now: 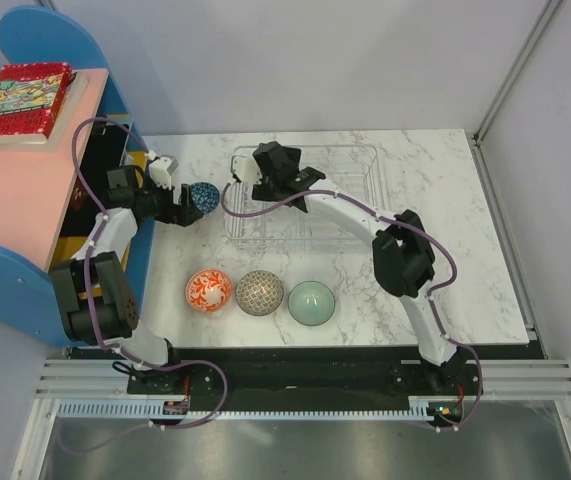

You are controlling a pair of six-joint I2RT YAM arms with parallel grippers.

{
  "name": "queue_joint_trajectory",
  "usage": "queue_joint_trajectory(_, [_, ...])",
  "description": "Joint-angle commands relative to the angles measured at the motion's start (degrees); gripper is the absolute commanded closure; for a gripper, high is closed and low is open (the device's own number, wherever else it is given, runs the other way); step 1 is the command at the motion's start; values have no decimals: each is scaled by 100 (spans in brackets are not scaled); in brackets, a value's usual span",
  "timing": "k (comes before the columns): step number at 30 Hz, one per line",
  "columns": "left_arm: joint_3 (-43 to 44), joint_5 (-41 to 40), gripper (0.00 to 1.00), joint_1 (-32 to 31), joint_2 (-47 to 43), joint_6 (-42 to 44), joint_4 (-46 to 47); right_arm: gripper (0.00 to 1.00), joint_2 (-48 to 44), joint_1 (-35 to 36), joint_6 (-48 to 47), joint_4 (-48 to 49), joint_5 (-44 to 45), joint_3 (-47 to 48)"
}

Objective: Load the bowls into the dish rack

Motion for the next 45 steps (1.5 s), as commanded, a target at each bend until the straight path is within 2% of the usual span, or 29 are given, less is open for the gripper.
queue_joint_trajectory(1, [231,-367,0,124,446,-161,218,3,-701,50,664,83,-196,-124])
queue_joint_trajectory(6, [626,-746,0,115,973,-389,280,3,-1519,42,1358,66,-715,-870])
queue_joint_trajectory(12, [1311,-1026,0,80,1633,-477,280,3,-2222,33,1702,4,-1032,-1363])
queue_joint_trajectory(27, [1690,-2459,0,-614,2292,-56,113,2,-3277,-222,2300,-224,-1559,-1707])
queue_joint_trajectory(32, [2033,-2495,3,-737,2609,-29,-413,3,-3690,-345,2458,-304,-1717,-1838])
queue_joint_trajectory(38, [2174,-2487,12,-816,2706,-20,-502,3,-4068,-503,2555,-312,-1893,-2137])
queue_joint_trajectory(45, [2086,-2346,13,-825,2469,-134,-502,3,-4157,-661,2634,-312,-2034,-2243])
